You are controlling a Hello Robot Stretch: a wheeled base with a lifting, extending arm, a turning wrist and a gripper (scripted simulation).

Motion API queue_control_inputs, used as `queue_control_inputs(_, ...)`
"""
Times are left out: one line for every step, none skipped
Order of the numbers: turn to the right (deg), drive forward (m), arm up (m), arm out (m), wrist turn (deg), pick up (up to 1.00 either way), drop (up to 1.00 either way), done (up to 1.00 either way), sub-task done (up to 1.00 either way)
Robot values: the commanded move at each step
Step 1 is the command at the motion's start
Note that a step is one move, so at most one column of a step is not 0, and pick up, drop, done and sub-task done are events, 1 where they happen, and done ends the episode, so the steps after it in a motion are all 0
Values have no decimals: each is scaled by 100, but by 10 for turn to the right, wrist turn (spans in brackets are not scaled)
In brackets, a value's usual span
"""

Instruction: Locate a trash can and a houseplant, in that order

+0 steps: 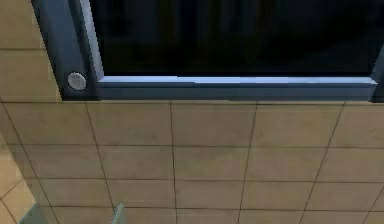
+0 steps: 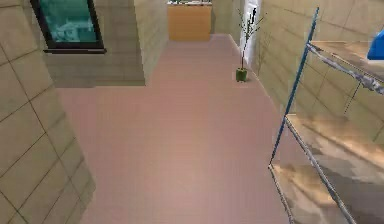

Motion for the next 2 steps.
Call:
queue_control_inputs(450,0,0,0,0,0,0,0,0)
queue_control_inputs(450,0,0,0,0,0,0,0,0)
